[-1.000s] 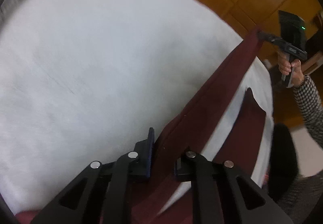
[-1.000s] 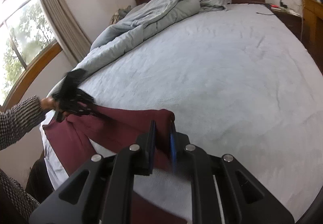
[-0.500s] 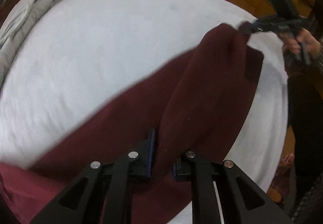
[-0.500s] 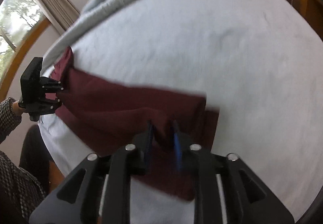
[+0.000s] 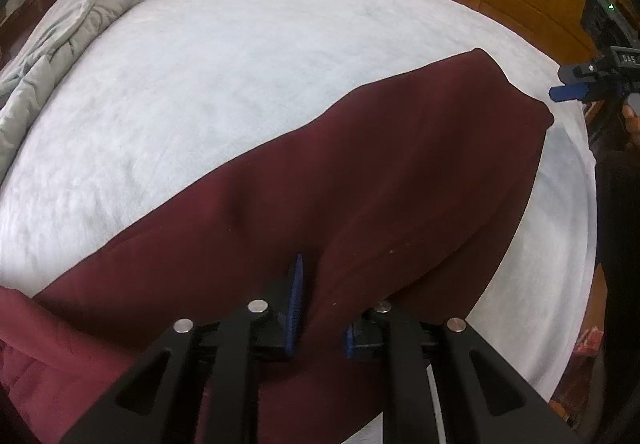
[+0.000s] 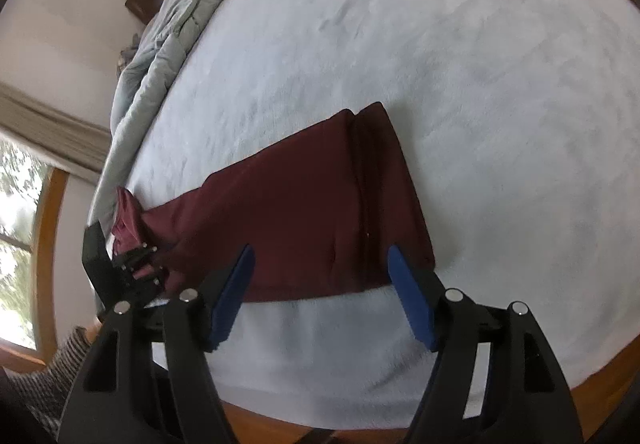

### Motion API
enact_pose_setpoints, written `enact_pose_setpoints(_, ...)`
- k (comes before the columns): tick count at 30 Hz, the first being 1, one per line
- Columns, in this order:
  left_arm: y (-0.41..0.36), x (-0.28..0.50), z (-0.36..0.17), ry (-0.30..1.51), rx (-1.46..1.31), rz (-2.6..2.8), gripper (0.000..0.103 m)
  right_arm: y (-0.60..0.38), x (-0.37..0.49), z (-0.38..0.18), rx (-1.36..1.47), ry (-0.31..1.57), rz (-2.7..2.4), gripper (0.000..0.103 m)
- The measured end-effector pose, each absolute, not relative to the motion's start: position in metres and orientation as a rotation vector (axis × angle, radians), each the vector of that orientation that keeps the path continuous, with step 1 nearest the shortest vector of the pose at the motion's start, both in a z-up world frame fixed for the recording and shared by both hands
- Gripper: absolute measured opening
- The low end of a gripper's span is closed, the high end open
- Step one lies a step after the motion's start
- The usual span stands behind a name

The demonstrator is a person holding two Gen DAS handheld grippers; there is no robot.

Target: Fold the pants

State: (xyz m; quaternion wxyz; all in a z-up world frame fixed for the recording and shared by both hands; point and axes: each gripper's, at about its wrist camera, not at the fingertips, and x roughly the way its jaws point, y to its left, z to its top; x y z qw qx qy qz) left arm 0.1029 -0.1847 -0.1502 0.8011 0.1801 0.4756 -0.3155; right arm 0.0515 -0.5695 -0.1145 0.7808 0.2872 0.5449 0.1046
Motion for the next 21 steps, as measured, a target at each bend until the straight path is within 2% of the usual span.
enact_pose_setpoints(6,-0.176,0.1,-0.153,1.03,0.355,-0.652,0.019,-0.559,0.07,-0.147,0.561,1.271,0.172,0.072)
enact_pose_setpoints(7,-0.176,0.1,-0.153,1.034,0.354,-0.645,0.019,-0.554,0.072,-0.146,0.53,1.278,0.168,0.062)
enact_pose_setpoints(9,-0.18,0.098,-0.154,1.039,0.357,-0.638,0.019,-0.547,0.073,-0.145,0.492,1.278,0.208,0.016)
enact_pose_setpoints(14,-0.182,0.098,-0.146,1.056,0.325,-0.631,0.02,-0.557,0.068,-0.127,0.512,1.216,0.265,0.012)
enact_pose_setpoints(15,-0.181,0.096,-0.143,1.05,0.312,-0.639,0.023,-0.563,0.066,-0.118,0.526,1.184,0.272,0.012)
enact_pose_setpoints(21,-0.194,0.072,-0.115,0.989,0.287,-0.675,0.023,-0.587,0.054,-0.088,0.491,1.094,0.227,0.008)
